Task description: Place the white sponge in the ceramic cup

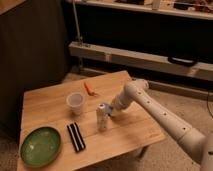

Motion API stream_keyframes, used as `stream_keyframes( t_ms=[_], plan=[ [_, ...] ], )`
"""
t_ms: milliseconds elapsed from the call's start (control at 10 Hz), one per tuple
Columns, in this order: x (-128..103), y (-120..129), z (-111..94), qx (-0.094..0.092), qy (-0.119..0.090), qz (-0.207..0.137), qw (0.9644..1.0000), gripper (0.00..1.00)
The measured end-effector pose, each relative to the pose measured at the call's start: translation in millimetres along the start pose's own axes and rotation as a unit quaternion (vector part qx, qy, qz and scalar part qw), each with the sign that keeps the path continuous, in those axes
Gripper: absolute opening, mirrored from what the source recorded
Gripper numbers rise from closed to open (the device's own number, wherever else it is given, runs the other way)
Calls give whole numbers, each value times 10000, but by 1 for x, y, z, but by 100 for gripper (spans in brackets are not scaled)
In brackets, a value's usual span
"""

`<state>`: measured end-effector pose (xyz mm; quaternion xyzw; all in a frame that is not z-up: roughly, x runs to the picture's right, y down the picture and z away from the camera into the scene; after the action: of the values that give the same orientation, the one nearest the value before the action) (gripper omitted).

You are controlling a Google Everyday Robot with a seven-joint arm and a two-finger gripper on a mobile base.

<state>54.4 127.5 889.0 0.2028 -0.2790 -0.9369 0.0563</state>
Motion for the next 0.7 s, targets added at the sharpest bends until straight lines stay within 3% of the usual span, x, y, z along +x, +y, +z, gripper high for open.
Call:
stream_keyframes(
  t_ms=[200, 300, 700],
  plan=[
    [3, 5, -12, -141, -35, 26, 9999, 17],
    [7, 10, -28, -274, 27, 90, 9996, 17],
    [34, 33, -123, -833, 382, 169, 9957, 17]
  ],
)
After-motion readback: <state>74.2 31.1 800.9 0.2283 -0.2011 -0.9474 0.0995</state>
